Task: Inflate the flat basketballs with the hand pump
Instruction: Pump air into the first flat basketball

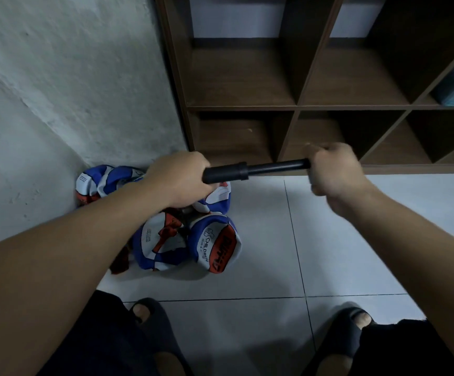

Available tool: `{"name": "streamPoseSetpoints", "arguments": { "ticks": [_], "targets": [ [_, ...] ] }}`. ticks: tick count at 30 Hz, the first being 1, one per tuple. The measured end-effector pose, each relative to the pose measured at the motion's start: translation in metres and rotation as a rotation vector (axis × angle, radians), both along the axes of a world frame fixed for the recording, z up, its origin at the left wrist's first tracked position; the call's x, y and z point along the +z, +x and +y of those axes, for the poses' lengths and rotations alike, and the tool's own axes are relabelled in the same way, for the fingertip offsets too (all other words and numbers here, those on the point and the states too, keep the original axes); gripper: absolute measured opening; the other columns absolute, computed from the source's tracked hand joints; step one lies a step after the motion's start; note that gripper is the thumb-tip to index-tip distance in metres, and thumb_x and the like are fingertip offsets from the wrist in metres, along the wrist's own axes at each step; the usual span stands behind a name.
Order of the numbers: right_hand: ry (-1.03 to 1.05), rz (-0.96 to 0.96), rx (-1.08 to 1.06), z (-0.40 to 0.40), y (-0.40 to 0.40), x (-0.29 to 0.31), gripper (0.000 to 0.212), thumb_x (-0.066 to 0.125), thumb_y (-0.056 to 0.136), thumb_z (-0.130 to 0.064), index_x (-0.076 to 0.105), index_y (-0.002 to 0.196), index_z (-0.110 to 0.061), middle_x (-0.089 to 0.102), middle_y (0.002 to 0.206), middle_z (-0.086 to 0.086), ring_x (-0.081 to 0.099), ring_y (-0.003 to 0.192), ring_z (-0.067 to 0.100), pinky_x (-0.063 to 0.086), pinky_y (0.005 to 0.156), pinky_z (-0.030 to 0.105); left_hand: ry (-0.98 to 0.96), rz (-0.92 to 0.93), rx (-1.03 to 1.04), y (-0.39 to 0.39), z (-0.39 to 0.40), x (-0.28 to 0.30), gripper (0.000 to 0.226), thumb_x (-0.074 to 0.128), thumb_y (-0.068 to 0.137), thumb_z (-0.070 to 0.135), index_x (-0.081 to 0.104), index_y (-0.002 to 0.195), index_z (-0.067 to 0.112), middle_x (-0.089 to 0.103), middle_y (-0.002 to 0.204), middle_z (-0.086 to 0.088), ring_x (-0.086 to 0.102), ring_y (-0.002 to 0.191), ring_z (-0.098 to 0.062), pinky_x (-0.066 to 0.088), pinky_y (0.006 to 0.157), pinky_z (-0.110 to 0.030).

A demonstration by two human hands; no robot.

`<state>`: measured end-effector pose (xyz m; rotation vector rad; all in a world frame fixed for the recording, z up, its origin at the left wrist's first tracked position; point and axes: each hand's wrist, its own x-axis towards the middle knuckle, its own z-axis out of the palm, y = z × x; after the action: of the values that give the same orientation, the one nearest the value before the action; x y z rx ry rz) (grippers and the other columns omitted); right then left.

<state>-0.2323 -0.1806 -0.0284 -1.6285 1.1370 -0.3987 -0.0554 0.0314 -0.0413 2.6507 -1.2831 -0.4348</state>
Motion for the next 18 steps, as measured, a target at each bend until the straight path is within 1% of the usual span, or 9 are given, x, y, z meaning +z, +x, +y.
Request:
{"name": "streamPoseSetpoints", "arguments": {
  "ticks": [2,4,5,7,9,12,14,16,18],
  "targets": [
    [0.006,0.0,-0.009,-0.011,-0.003,0.007,0.023,0.056,0.101,-0.024,0.054,0.081,-0.013,0.033,0.068,0.007,0.025,0.062,0.024,0.024,0.053,0.039,0.004,0.027,0.007,0.008,0.006,0.003,0.033,0.072,0.096,0.052,0.068,0.075,0.027,0.067,0.066,0.002,0.066,0.06,-0.016,0.055,0.06,-0.036],
    [-0.059,-0.012,-0.025,-0.01,-0.002,0.01,0.02,0.056,0.103,-0.028,0.056,0.088,-0.014,0.032,0.071,0.008,0.025,0.065,0.026,0.025,0.057,0.043,-0.005,0.004,0.003,0.006,0.004,0.003,0.032,0.071,0.097,0.051,0.068,0.076,0.027,0.066,0.065,0.001,0.065,0.06,-0.017,0.054,0.06,-0.036],
    [-0.112,-0.006,-0.03,-0.005,-0.001,0.01,0.025,0.055,0.105,-0.03,0.057,0.086,-0.014,0.033,0.07,0.008,0.028,0.064,0.025,0.028,0.059,0.042,-0.011,-0.021,-0.001,0.003,0.001,0.003,0.032,0.07,0.097,0.05,0.067,0.076,0.026,0.065,0.064,0.001,0.065,0.059,-0.018,0.053,0.058,-0.035],
    [-0.213,-0.005,-0.002,0.005,-0.001,0.009,0.04,0.052,0.108,-0.034,0.058,0.081,-0.006,0.041,0.064,0.008,0.037,0.06,0.026,0.033,0.06,0.041,-0.032,-0.066,-0.003,-0.005,-0.005,0.0,0.031,0.07,0.097,0.047,0.065,0.074,0.027,0.063,0.064,0.002,0.063,0.059,-0.018,0.048,0.055,-0.033],
    [-0.287,-0.016,0.042,0.017,-0.001,0.008,0.046,0.05,0.111,-0.036,0.062,0.086,0.001,0.051,0.066,0.008,0.046,0.062,0.021,0.036,0.062,0.035,-0.045,-0.066,-0.002,-0.01,-0.009,-0.001,0.031,0.072,0.097,0.043,0.061,0.072,0.028,0.062,0.065,0.003,0.062,0.06,-0.017,0.044,0.056,-0.031],
    [-0.302,-0.027,0.073,0.034,0.0,0.0,0.046,0.049,0.113,-0.035,0.056,0.077,-0.008,0.047,0.062,-0.001,0.043,0.05,0.008,0.034,0.05,0.03,-0.042,-0.071,-0.015,-0.016,-0.011,-0.001,0.033,0.073,0.095,0.04,0.059,0.069,0.028,0.061,0.062,0.004,0.061,0.057,-0.018,0.042,0.054,-0.03],
    [-0.257,-0.028,0.092,0.043,0.001,-0.009,0.043,0.048,0.114,-0.036,0.057,0.079,-0.013,0.053,0.065,-0.001,0.047,0.049,0.005,0.033,0.046,0.025,-0.033,-0.118,-0.031,-0.022,-0.012,0.0,0.032,0.072,0.094,0.041,0.058,0.068,0.029,0.061,0.061,0.004,0.061,0.056,-0.017,0.041,0.053,-0.029],
    [-0.205,-0.013,0.111,0.05,0.001,-0.016,0.036,0.046,0.114,-0.038,0.06,0.089,-0.017,0.064,0.077,-0.003,0.056,0.06,0.005,0.042,0.053,0.022,-0.019,-0.159,-0.052,-0.028,-0.014,0.002,0.029,0.072,0.093,0.04,0.059,0.07,0.031,0.062,0.063,0.005,0.061,0.057,-0.017,0.043,0.054,-0.029],
    [-0.18,-0.005,0.123,0.055,0.0,-0.021,0.032,0.045,0.115,-0.038,0.059,0.094,-0.019,0.066,0.084,-0.005,0.059,0.068,0.007,0.045,0.058,0.02,-0.013,-0.172,-0.077,-0.033,-0.016,0.002,0.022,0.073,0.093,0.04,0.062,0.075,0.031,0.064,0.065,0.006,0.063,0.059,-0.016,0.049,0.057,-0.031]
  ]
}}
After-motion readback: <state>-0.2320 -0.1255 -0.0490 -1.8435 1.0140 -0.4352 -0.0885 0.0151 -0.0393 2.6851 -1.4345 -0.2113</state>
